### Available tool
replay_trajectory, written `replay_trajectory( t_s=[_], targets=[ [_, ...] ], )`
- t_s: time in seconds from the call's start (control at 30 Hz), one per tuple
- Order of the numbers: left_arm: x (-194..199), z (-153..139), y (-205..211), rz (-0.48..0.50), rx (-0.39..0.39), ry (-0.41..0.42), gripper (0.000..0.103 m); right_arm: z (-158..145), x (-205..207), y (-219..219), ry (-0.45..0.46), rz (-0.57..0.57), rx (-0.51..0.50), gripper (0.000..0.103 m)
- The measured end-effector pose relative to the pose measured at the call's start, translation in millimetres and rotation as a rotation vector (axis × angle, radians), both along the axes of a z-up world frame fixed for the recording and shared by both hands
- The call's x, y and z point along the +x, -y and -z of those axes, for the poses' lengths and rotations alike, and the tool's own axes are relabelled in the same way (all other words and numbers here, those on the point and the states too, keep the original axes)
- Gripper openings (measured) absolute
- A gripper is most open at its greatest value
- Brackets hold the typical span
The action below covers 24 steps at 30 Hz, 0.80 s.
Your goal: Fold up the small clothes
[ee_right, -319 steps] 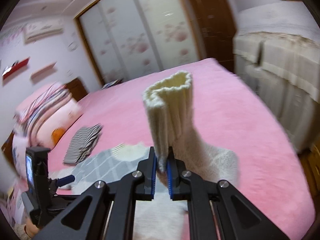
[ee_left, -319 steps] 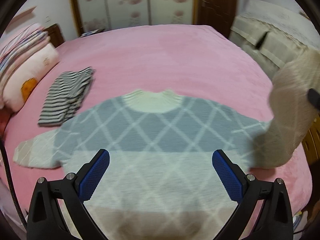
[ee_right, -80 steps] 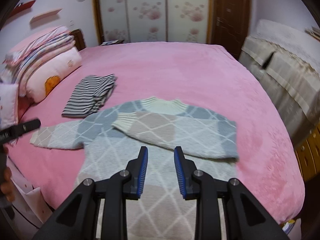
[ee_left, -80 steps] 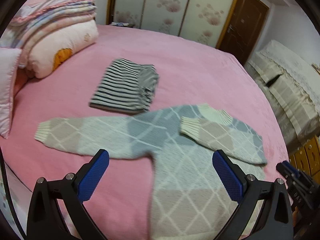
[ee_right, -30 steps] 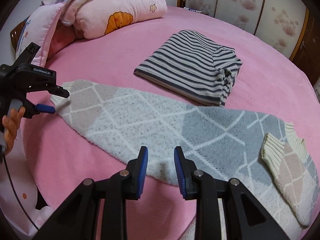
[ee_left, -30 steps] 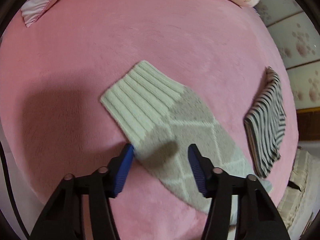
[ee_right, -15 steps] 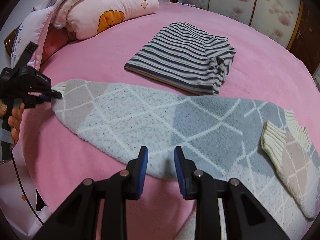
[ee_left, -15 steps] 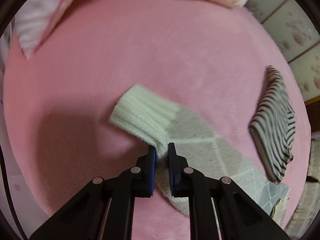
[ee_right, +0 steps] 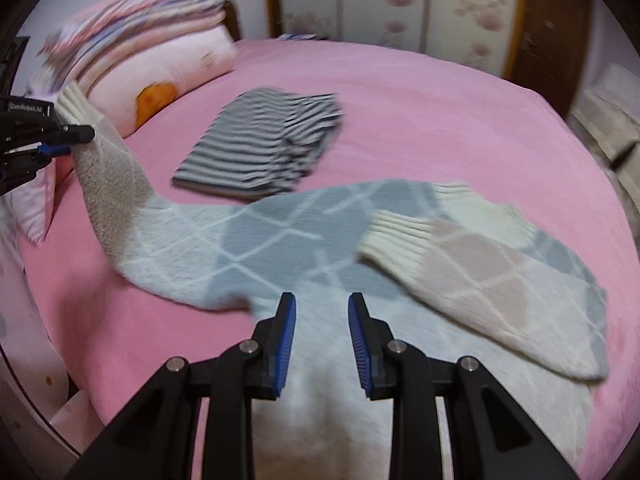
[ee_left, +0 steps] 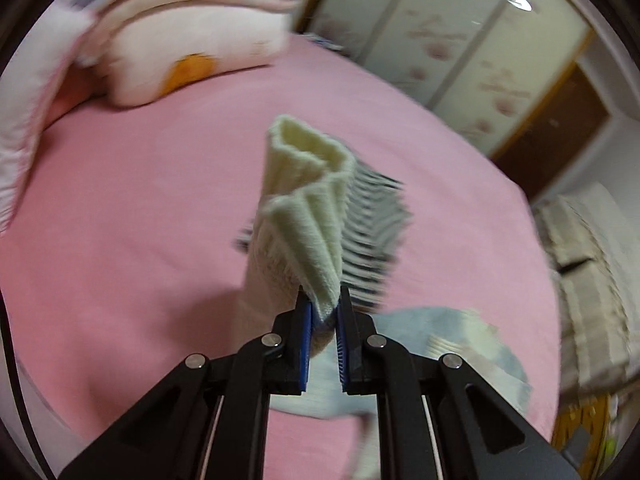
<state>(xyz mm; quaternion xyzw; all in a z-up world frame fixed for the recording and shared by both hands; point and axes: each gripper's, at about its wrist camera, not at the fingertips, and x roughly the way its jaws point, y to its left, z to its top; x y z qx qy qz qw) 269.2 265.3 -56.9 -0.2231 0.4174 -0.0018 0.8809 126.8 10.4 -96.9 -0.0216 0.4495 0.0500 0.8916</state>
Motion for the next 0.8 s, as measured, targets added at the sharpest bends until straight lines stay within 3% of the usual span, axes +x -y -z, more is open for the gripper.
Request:
replay_trajectory(
  t_s=[0.2,0.33,0.53,0.67,0.8],
  targets=[
    [1.9,-8.0,109.4,0.169,-0.007,0.037,0.009,-15.7,-34.2,69.8,0.050,0.116,-0.044,0.027],
    [1.7,7.2,183.1,0.277,0.001,0.025,0.009,-14.1,-54.4,118.7,0.047,0.197,-0.046,0.027],
    [-25.7,60.7,262.1,0.437,0.051,-0.041,0.009,4.2,-70.2,171.0,0.003,0.272,-0.024,0.027],
    [-35.7,114.0,288.7,0.490,0.087,-0.125,0.009,17.6,-76.3,184.6,-0.021,0.285,-0.022,0.027],
    [-44.3,149.1,299.5,0.526,0.096,-0.187,0.013,27.6,-74.9,192.6,-0.037,0.286,-0.013,0.027]
  ],
)
